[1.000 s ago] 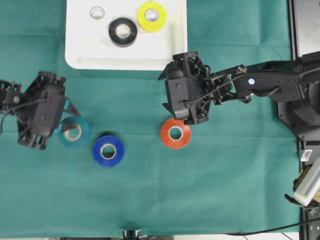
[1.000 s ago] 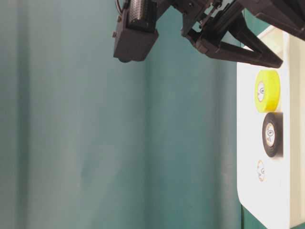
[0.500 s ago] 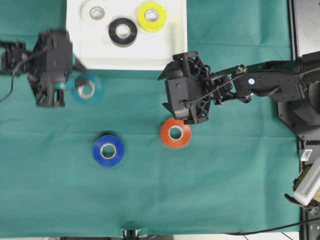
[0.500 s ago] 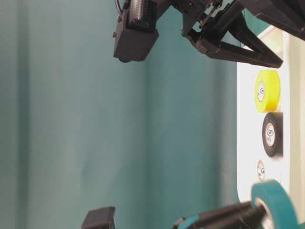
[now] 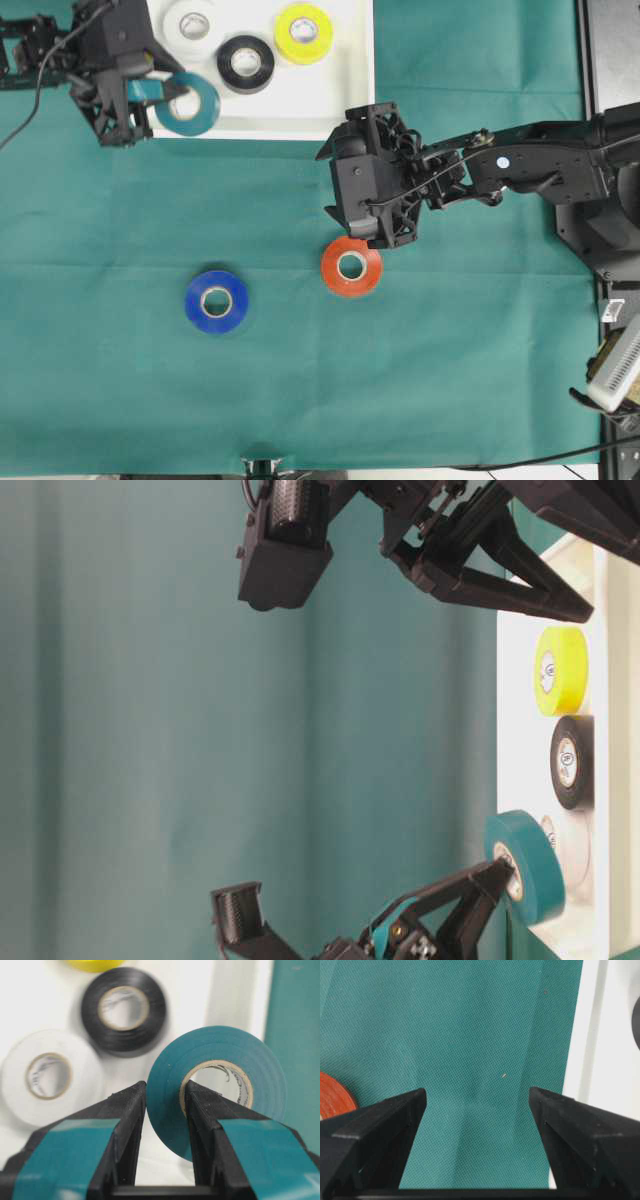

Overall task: Put the tape alternately from left to right into the white case.
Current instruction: 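Lift the teal tape with the left gripper and carry it into the tray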

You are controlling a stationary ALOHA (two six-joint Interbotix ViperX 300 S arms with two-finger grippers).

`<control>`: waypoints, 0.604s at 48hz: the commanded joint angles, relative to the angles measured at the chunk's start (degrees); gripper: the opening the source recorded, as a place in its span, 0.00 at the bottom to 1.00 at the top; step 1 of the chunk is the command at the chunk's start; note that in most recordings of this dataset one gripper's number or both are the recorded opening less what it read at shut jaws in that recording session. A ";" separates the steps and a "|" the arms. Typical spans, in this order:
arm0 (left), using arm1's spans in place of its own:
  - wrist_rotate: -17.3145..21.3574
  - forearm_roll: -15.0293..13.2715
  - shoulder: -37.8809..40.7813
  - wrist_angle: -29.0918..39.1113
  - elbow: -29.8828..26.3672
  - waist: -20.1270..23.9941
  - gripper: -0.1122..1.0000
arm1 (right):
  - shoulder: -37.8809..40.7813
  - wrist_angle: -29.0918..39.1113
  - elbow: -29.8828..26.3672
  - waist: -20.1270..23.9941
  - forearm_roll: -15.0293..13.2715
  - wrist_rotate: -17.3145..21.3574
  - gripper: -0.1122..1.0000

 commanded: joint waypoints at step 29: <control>-0.88 -0.09 4.39 0.18 -2.90 3.08 0.30 | -1.41 -0.35 -0.44 0.26 0.00 0.09 0.86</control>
